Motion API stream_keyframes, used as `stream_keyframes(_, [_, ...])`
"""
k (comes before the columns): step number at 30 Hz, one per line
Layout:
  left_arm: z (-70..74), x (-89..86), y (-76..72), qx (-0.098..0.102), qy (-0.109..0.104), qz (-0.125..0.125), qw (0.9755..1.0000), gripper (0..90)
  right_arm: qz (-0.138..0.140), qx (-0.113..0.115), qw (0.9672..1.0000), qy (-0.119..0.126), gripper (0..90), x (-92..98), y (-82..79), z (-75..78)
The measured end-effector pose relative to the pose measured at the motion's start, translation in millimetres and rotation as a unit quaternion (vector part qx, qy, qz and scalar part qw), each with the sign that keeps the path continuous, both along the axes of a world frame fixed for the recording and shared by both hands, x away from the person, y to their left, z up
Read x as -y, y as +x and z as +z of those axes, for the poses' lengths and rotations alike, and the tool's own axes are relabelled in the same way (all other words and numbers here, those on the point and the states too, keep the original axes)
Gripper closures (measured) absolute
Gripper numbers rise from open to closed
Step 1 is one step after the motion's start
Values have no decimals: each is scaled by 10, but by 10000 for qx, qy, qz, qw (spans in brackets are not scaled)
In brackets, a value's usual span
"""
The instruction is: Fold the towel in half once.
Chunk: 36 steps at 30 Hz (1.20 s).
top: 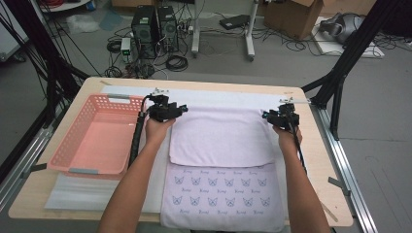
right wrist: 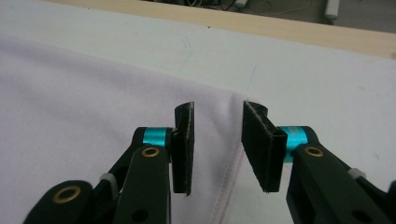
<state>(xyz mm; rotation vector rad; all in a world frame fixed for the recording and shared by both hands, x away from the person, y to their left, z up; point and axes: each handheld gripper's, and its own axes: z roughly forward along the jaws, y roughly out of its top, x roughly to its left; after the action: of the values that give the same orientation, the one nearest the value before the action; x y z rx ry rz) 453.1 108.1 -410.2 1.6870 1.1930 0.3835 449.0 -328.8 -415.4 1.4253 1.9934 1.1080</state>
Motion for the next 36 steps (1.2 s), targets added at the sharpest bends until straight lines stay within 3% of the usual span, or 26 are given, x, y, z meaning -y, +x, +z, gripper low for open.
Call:
stream_keyframes(2, [-12,-4,-83,17,-75,-79,9999,472,90,-2,10000,23,646,14,-66,7])
stream_keyframes(5, [-14,6,-194,-30,11,-175,9998,474,152,-18,9999,-9,660,35,-182,14])
stream_keyframes(7, [-8,-9,-288,125,-114,-92,9998,484,155,-72,9999,11,660,56,-263,7])
stream_keyframes(9, [-5,-18,-359,107,-93,-135,9998,485,178,-62,9998,87,657,68,-359,2])
stream_keyframes(11, [-13,-30,-449,173,-104,-131,9997,489,298,-239,9992,80,643,66,-433,12])
stream_keyframes(13, [-33,-38,-536,173,-128,-138,9997,489,342,-57,9993,-113,651,41,-555,39])
stream_keyframes(17, [-93,-40,-706,117,61,-225,9997,489,362,-77,9993,-64,648,54,-746,56])
stream_keyframes(21, [-147,-61,-870,148,27,-276,9995,497,368,-101,9993,56,648,84,-942,26])
stream_keyframes(24, [-205,-48,-987,80,104,-364,9993,496,398,-129,9991,20,644,98,-1083,-23])
stream_keyframes(28, [-241,-43,-1169,139,218,-496,9984,493,419,-171,9990,-30,634,111,-1267,-89])
stream_keyframes(31, [-278,-71,-1305,148,251,-506,9983,486,441,-200,9988,-45,625,112,-1390,-126])
stream_keyframes(36, [-383,-168,-1461,-11,346,-414,9985,475,503,-233,9984,130,616,116,-1555,-184])
